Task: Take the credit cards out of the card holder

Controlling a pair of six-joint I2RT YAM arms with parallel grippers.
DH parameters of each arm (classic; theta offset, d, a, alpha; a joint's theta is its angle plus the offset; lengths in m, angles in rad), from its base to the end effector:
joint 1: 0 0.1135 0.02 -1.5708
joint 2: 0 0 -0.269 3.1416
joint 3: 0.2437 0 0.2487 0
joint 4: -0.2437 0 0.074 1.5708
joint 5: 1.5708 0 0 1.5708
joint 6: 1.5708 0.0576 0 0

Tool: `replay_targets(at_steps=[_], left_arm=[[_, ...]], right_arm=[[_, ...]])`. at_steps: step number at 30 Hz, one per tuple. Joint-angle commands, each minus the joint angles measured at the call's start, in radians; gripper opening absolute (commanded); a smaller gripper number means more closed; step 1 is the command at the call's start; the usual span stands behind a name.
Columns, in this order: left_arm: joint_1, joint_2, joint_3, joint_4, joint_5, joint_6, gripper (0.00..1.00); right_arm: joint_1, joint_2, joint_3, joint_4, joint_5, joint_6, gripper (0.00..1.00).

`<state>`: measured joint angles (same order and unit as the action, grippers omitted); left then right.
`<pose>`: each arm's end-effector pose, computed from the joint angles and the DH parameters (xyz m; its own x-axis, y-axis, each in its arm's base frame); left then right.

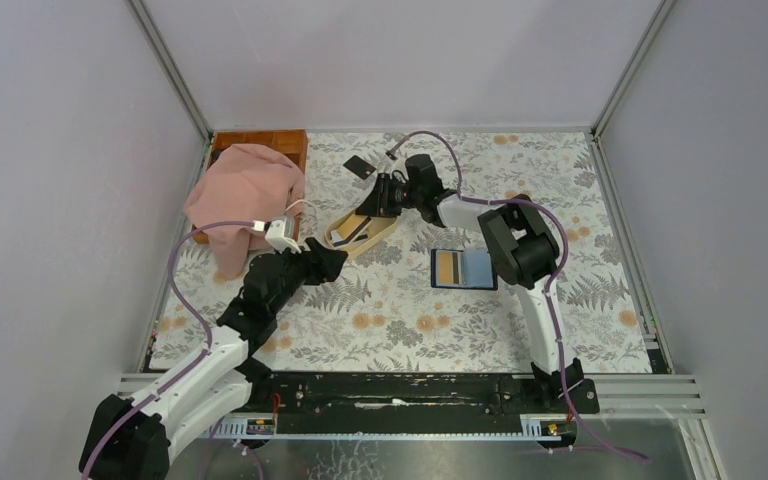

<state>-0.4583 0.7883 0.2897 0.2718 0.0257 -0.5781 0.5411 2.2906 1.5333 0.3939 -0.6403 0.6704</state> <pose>0.1780 -0.0895 0.2120 -0.4228 -0.4005 -0.8129 0.2790 0.7959 -0.5373 0.4334 0.3006 0.1509 -0.7927 0.1049 -0.6005 -0.5094 0.4270 0.7471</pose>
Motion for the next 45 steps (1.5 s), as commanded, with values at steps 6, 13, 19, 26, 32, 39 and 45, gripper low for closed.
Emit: replay_targets(at_steps=[6,13,19,26,32,39,45], left_arm=[[-0.004,0.019,-0.007,0.003,-0.024,0.030,0.72],[-0.003,0.012,-0.004,0.000,0.002,0.031,0.71],[-0.004,0.028,-0.005,0.018,0.010,0.038,0.72],[-0.145,0.133,0.049,0.038,-0.115,0.076,0.67],[-0.340,0.339,0.156,0.120,-0.209,0.088,0.49],[-0.368,0.622,0.234,0.342,-0.039,-0.013,0.00],[-0.394,0.783,0.368,0.340,-0.027,-0.008,0.06]], right_arm=[[0.031,-0.062,0.006,-0.143,0.067,-0.171,0.33],[0.034,-0.148,-0.012,-0.329,0.249,-0.329,0.32],[0.036,-0.250,-0.092,-0.322,0.340,-0.370,0.29],[0.032,-0.483,-0.335,-0.204,0.516,-0.353,0.28],[0.024,-0.703,-0.547,-0.191,0.710,-0.324,0.19],[0.009,-0.818,-0.717,-0.282,0.797,-0.311,0.00],[0.000,-0.876,-0.842,-0.277,0.801,-0.285,0.00]])
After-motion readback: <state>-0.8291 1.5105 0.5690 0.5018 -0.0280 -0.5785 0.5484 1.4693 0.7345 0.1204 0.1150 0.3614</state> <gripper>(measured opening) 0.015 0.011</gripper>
